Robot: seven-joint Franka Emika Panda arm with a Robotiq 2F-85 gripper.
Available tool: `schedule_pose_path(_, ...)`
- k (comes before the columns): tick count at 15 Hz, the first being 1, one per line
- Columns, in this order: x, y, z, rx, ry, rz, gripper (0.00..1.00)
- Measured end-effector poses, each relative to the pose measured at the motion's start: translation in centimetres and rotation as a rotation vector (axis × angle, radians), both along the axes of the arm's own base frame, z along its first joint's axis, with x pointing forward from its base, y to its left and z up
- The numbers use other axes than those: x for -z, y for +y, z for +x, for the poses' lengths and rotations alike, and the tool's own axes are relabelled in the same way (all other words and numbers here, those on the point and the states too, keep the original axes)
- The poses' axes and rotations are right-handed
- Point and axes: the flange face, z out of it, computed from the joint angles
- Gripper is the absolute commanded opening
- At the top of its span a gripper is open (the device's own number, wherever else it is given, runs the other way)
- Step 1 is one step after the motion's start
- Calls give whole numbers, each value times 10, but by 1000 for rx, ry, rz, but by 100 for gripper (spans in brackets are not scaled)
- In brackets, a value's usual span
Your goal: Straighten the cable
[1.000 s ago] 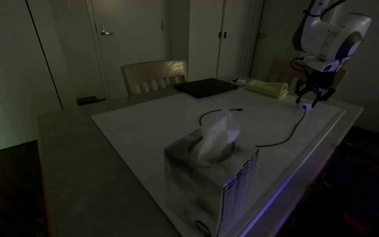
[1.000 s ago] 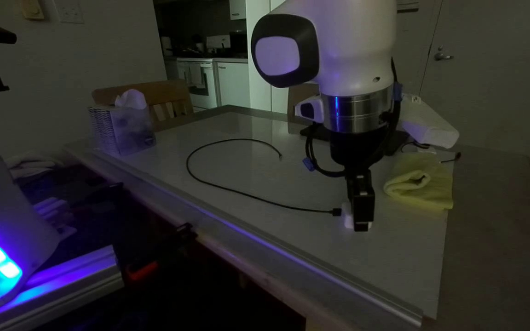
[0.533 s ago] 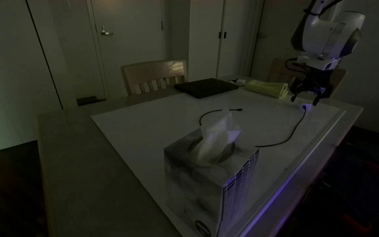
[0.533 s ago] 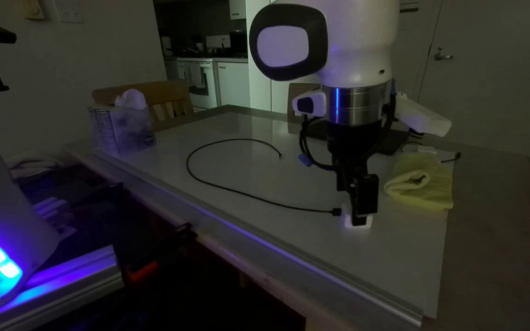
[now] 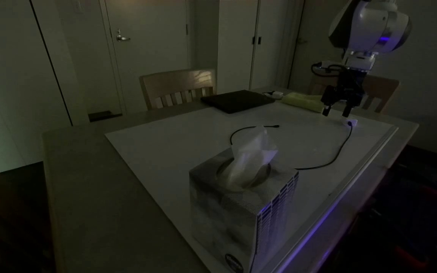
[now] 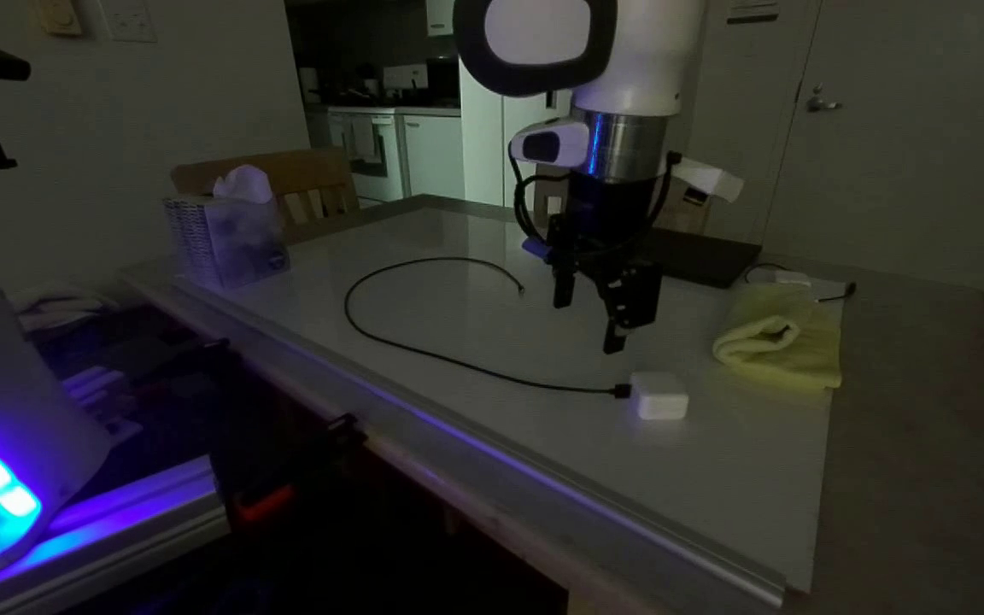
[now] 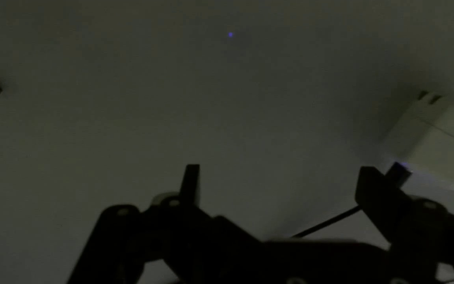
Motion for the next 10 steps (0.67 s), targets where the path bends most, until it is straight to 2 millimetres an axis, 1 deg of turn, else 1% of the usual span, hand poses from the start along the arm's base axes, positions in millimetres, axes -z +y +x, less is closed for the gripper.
schedule_pose_path(6,11,65,22,-310,95,84,100)
schedule_pose_path(10,16,100,30,-513,166,125,100)
